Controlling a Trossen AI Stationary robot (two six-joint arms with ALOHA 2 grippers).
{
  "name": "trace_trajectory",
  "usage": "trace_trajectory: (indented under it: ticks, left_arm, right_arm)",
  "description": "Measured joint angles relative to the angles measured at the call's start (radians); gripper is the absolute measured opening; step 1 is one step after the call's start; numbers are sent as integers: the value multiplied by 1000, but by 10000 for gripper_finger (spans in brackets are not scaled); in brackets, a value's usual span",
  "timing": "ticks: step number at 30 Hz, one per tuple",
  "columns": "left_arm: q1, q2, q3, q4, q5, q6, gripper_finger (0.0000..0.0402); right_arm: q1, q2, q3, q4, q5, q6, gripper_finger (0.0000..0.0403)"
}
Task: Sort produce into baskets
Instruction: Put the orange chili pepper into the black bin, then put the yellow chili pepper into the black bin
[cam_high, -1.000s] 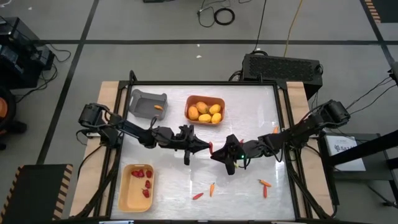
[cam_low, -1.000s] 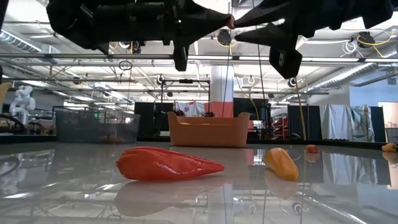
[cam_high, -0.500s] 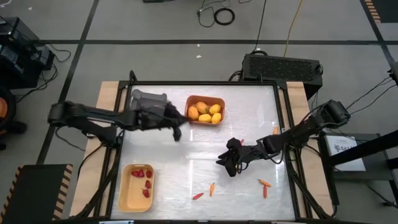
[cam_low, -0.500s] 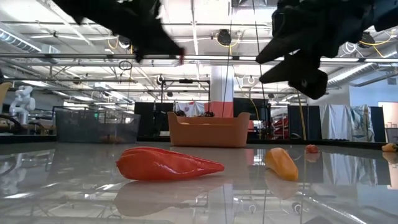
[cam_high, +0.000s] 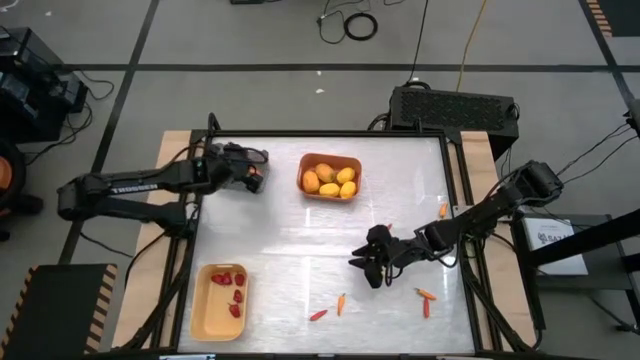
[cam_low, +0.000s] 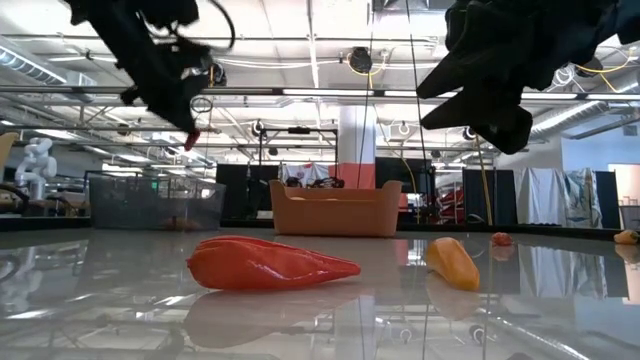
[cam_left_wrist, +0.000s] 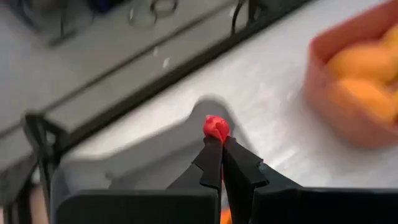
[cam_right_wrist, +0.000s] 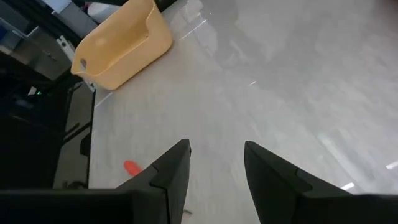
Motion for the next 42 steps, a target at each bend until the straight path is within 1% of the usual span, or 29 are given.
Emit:
trace_trajectory:
  ticks: [2, 8, 12, 16, 20, 23, 25, 27, 31, 33, 35, 36, 38, 42]
  left_arm:
    - [23, 15, -1, -36, 15, -12, 10]
    - [58, 39, 0, -28, 3, -1, 18]
    - [75, 59, 0, -64, 8, 5, 45]
    - [89, 81, 0, -116, 46, 5, 85]
    - [90, 85, 0, -126, 50, 5, 123]
    - [90, 85, 0, -125, 51, 4, 138]
    - [90, 84, 0, -129, 58, 4, 141]
    - [89, 84, 0, -135, 93, -1, 142]
    - [74, 84, 0, -117, 198, -3, 142]
    - [57, 84, 0, -99, 240, -3, 142]
    - [34, 84, 0, -70, 273, -1, 142]
    - [20, 84, 0, -53, 285, 2, 142]
    - [-12, 84, 0, -24, 288, 13, 142]
    - [-75, 84, 0, 44, 288, 27, 142]
  right_arm:
    - [8, 0, 0, -1, -4, 0, 144]
    - [27, 0, 0, -8, -6, 5, 144]
    - [27, 0, 0, -8, -2, 7, 144]
    - [27, 0, 0, -8, 3, 13, 144]
    - [27, 0, 0, 3, 3, 19, 144]
    - [35, 0, 0, 4, 7, 31, 144]
    - [41, 0, 0, 4, 7, 33, 144]
    - [49, 0, 0, 4, 7, 49, 144]
    - [60, 0, 0, 9, -14, 89, 144]
    - [60, 0, 13, -5, -57, 101, 143]
    - [62, 1, 57, -26, -119, 92, 137]
    - [64, 1, 89, -55, -143, 90, 133]
    - [68, 1, 177, -182, -187, 89, 124]
    - [93, 8, 417, -591, -246, 130, 102]
